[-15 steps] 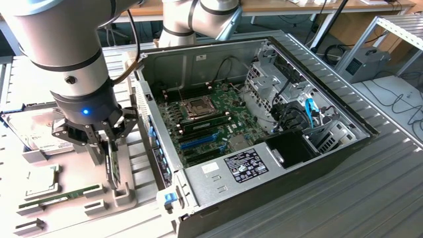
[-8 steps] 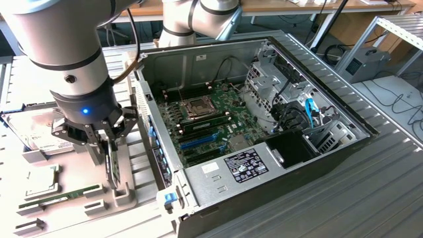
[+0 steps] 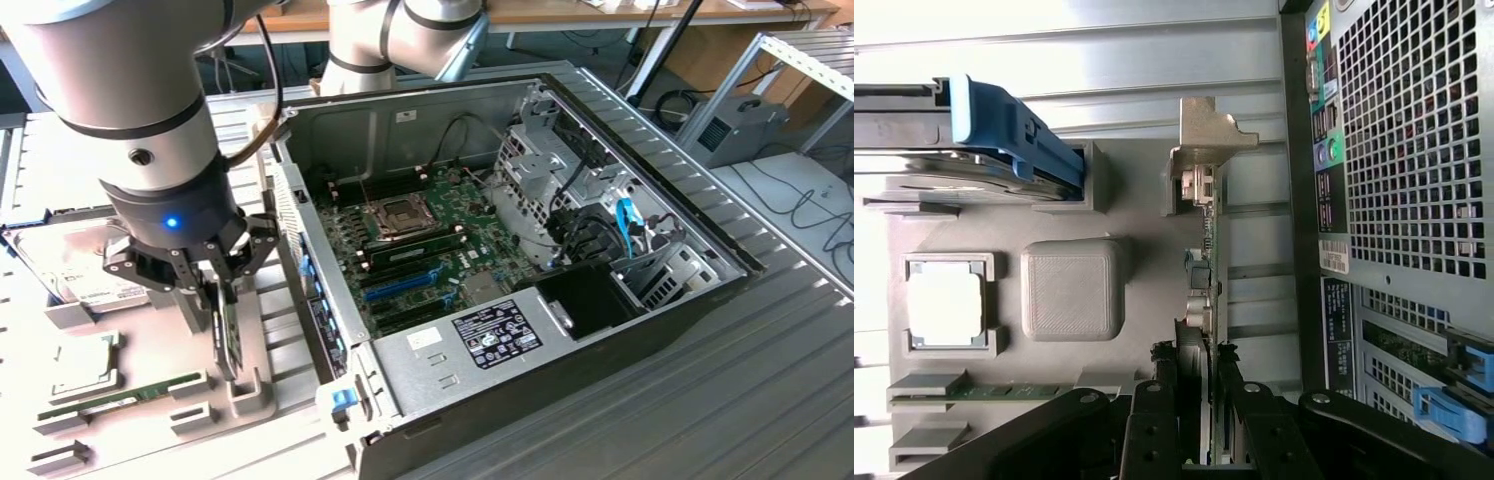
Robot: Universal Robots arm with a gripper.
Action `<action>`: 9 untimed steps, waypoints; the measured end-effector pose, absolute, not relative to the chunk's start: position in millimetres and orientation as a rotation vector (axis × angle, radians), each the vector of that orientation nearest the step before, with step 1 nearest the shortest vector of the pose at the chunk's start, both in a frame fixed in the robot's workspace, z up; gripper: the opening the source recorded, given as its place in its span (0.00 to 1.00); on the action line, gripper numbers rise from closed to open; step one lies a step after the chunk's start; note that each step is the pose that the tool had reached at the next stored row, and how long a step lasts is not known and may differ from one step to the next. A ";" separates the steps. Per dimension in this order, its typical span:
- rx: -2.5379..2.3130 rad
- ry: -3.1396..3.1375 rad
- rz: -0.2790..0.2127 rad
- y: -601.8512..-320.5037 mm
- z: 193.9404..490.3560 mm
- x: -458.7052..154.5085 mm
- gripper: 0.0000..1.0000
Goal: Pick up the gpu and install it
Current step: 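Pick up the gpu and move the gpu toward the slot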
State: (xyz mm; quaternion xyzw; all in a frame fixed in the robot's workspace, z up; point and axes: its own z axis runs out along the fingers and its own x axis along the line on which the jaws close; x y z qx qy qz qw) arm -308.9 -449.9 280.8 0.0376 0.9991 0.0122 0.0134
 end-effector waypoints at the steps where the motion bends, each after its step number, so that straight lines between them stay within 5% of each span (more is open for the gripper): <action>1: 0.117 3.112 0.038 -449.9 281.0 -308.9 0.26; 9: 0.117 3.112 0.038 -449.9 283.0 -308.9 0.26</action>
